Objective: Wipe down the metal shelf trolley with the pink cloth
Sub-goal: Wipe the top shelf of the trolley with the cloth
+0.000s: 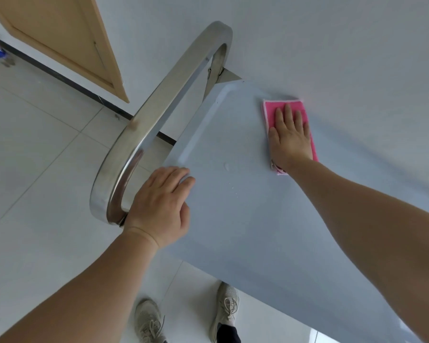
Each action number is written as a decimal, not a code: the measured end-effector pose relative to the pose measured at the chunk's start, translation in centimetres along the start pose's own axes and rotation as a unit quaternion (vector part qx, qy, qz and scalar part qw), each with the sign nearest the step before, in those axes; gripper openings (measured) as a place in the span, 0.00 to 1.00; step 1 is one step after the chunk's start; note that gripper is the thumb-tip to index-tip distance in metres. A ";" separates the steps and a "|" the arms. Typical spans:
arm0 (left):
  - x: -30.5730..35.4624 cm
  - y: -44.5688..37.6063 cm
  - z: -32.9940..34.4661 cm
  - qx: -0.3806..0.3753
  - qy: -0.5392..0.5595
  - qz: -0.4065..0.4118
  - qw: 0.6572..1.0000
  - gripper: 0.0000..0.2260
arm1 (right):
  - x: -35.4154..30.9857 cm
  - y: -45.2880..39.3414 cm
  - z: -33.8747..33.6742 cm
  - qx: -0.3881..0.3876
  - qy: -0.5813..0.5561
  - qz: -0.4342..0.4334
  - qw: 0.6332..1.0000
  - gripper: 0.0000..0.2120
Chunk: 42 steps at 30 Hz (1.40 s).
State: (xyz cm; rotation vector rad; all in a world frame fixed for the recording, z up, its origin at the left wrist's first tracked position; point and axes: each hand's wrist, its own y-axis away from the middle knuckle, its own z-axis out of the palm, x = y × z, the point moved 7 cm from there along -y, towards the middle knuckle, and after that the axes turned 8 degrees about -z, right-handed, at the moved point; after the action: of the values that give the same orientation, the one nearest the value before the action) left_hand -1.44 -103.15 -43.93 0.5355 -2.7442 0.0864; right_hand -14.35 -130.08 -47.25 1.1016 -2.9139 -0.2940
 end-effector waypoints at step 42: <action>-0.8 0.1 -0.2 0.022 0.055 -0.034 0.998 0.20 | -6.9 -1.8 0.1 0.006 0.024 -0.095 0.995 0.27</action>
State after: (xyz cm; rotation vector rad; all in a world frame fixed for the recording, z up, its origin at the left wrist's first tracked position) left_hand -0.73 -102.75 -44.03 0.6161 -2.6210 0.1559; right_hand -7.96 -126.83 -47.34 1.3708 -2.7764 -0.2482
